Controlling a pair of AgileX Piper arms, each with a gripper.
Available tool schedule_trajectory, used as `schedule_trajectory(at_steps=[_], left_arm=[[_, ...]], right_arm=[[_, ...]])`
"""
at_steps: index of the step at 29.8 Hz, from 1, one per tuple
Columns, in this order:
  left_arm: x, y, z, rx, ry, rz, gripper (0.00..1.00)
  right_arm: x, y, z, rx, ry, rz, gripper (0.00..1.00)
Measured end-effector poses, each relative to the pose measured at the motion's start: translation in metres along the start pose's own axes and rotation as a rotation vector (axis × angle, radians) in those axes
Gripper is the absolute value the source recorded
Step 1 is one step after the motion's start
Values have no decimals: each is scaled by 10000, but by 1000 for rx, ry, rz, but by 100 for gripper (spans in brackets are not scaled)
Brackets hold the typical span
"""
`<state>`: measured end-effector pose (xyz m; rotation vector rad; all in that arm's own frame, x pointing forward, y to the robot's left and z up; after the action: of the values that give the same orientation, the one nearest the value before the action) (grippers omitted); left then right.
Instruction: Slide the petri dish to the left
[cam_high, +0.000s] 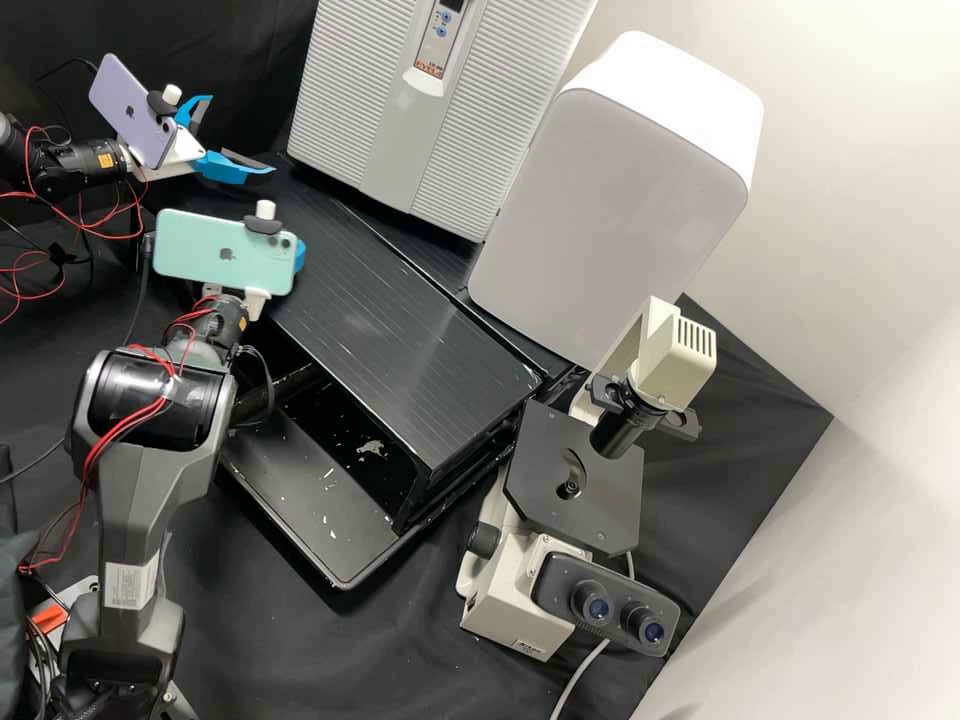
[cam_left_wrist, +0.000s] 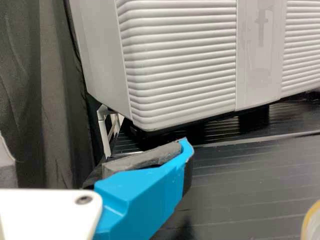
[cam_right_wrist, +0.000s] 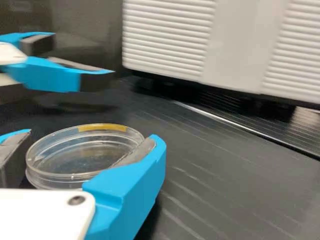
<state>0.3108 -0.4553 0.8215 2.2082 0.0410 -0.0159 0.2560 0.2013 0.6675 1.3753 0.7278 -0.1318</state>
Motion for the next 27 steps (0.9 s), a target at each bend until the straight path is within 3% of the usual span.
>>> schedule_trajectory(at_steps=[4,11,20,27], left_arm=[[0,0,0,0,0,0,100],[0,0,0,0,0,0,100],[0,0,0,0,0,0,100],[0,0,0,0,0,0,100]], right_arm=[[44,129,75,37,-36,16,0],[230,222,18,47,-45,11,0],[393,223,-97,52,-52,-5,0],[434,202,-261,53,-53,-47,0]])
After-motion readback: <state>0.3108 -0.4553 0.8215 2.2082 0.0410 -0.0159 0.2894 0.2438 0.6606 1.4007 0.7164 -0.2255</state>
